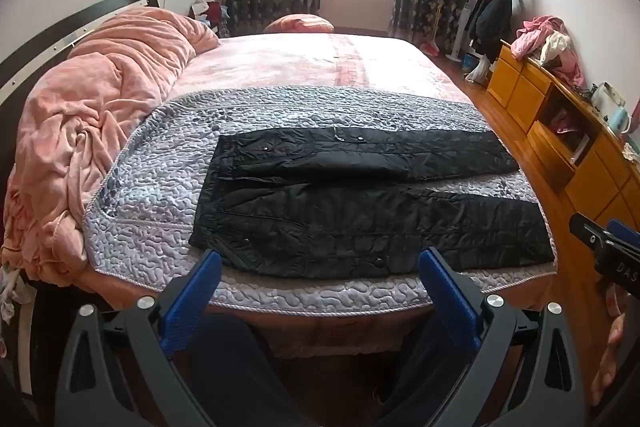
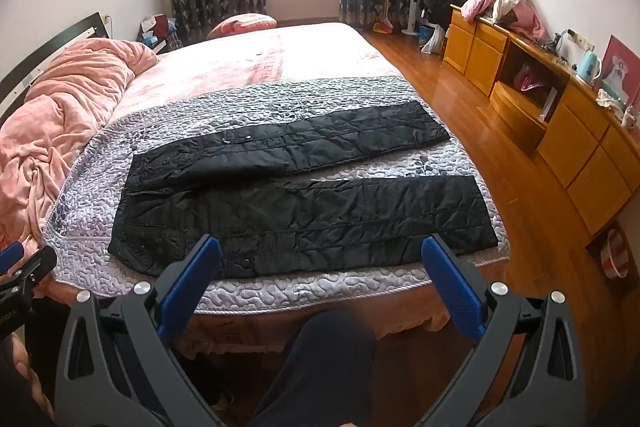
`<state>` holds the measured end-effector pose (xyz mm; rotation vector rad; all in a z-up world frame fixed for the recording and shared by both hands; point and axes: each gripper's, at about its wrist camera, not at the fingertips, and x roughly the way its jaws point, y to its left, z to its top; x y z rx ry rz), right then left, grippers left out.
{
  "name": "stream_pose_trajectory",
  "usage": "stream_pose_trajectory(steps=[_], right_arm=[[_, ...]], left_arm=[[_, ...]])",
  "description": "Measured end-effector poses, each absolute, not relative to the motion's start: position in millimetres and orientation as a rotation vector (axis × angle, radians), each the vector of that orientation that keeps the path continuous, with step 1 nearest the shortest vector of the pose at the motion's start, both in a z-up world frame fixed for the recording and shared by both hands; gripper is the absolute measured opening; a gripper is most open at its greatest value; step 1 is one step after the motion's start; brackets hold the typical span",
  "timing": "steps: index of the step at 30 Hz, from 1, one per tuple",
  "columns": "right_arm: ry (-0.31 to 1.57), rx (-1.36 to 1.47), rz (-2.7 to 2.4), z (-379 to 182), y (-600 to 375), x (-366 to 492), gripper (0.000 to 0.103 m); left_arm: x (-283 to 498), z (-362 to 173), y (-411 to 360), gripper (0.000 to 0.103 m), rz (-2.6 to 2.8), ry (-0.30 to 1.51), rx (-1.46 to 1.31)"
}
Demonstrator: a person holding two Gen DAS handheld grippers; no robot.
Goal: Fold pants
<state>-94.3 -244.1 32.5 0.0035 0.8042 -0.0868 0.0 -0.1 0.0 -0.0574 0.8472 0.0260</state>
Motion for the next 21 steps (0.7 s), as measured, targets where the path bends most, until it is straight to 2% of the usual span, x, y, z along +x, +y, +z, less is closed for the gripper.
stream_pose_trajectory(steps=[21], right_arm=[[0.807,-0.001,-0.09,31.1,-243.4,-94.6,0.101]], left_arm=[[2.5,1.3,4.5,0.099,0.031,0.846,-0.054]])
